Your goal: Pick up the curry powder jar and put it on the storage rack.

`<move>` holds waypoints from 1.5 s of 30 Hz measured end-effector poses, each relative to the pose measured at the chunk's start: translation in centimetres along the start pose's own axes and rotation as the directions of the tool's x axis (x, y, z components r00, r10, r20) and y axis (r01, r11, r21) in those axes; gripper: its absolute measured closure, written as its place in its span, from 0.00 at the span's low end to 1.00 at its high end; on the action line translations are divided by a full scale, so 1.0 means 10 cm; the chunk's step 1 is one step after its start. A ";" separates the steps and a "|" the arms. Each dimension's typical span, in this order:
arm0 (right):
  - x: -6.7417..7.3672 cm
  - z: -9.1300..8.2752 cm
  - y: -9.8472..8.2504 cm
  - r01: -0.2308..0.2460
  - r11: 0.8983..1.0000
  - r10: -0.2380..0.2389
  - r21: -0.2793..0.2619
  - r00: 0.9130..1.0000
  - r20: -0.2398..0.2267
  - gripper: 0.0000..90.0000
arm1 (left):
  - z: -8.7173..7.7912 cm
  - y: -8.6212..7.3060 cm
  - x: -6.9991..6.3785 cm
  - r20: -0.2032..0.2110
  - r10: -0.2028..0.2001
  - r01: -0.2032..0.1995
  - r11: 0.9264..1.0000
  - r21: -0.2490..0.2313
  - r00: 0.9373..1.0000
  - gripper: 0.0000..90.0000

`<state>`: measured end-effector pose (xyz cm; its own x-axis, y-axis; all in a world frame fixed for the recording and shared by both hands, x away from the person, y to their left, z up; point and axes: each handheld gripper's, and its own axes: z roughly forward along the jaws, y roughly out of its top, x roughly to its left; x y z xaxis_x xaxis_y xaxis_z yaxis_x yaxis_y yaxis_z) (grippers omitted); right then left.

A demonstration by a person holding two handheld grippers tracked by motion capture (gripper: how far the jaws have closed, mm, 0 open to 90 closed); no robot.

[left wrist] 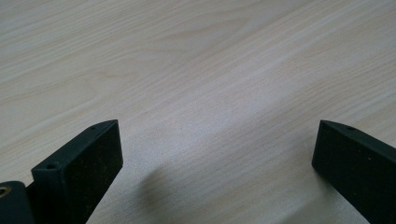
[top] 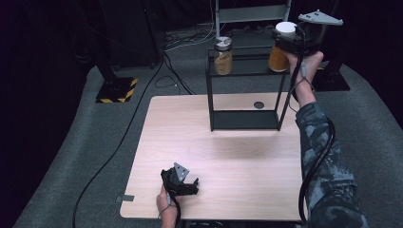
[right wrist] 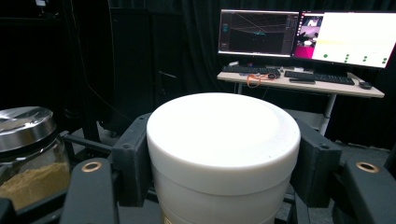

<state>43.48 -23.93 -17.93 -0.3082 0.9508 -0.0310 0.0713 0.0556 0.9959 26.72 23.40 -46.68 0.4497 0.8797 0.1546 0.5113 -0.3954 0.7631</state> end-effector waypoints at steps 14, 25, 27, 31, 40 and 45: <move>0.03 0.18 0.02 0.007 1.000 -0.007 0.021 1.000 0.006 0.37 | 0.00 -0.01 -0.02 -0.006 0.007 -0.007 1.000 -0.005 1.000 0.01; -0.03 0.19 -0.09 -0.023 1.000 0.023 0.005 1.000 0.003 0.37 | 0.00 -0.01 -0.02 -0.006 0.009 -0.009 1.000 -0.006 1.000 0.02; -0.02 0.19 -0.10 -0.022 1.000 0.022 0.002 1.000 0.005 0.37 | 0.00 -0.01 -0.02 -0.007 0.009 -0.009 1.000 -0.006 1.000 0.02; -0.03 0.17 -0.13 -0.021 1.000 0.021 -0.005 1.000 0.001 0.37 | 0.00 -0.01 -0.03 -0.008 0.010 -0.010 1.000 -0.006 1.000 0.02; -0.03 0.16 -0.17 -0.024 1.000 0.024 -0.018 1.000 -0.002 0.37 | 0.00 -0.01 -0.03 -0.008 0.010 -0.010 1.000 -0.007 1.000 0.02; -0.11 0.15 -0.14 -0.025 1.000 0.025 -0.008 0.999 -0.031 0.28 | 0.00 -0.01 -0.02 -0.006 0.010 -0.010 1.000 -0.007 1.000 0.02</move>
<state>45.09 -24.57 -19.46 -0.3357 0.9419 -0.0033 0.0712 0.0288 0.9970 26.55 23.25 -46.77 0.4502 0.8774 0.1655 0.5020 -0.4020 0.7657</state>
